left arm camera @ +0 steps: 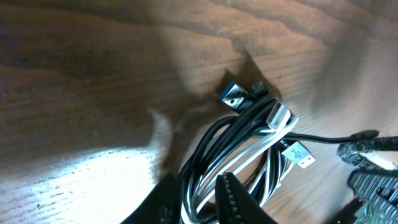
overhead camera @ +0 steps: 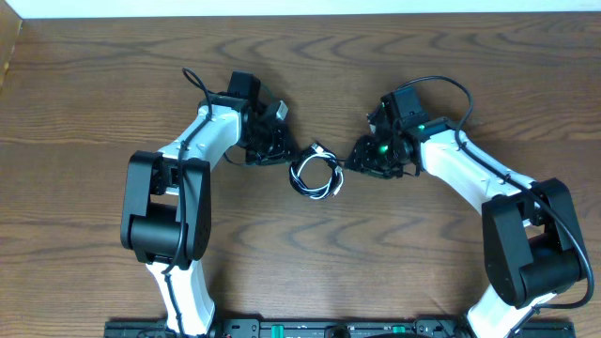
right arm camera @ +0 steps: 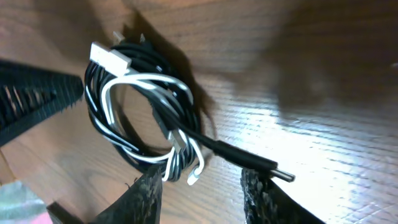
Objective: Untangle cables
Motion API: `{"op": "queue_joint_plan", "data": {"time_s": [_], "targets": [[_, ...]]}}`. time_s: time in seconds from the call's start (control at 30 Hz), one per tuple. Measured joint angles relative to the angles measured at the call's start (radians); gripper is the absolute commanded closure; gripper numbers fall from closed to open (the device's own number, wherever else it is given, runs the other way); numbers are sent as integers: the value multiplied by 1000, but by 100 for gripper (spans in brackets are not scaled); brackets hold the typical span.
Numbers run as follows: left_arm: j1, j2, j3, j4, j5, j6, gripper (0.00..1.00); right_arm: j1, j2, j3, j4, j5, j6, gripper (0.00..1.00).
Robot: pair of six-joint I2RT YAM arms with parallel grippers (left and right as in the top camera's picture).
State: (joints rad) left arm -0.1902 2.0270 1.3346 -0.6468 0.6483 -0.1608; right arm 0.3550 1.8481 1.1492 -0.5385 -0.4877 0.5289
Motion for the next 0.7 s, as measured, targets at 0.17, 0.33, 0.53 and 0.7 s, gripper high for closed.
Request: {"op": "queue_joint_plan", "data": {"time_s": [0.17, 0.33, 0.53, 0.7], "targets": [[0, 0, 0, -1, 0, 16, 77, 0, 0, 0, -15, 41, -24, 43], [-2, 0, 0, -11, 0, 35, 77, -34, 0, 0, 5, 101, -40, 43], [-27, 0, 0, -14, -49, 58, 88, -112, 0, 0, 4, 83, -40, 51], [-44, 0, 0, -4, -87, 61, 92, -97, 0, 0, -2, 44, -42, 54]]}}
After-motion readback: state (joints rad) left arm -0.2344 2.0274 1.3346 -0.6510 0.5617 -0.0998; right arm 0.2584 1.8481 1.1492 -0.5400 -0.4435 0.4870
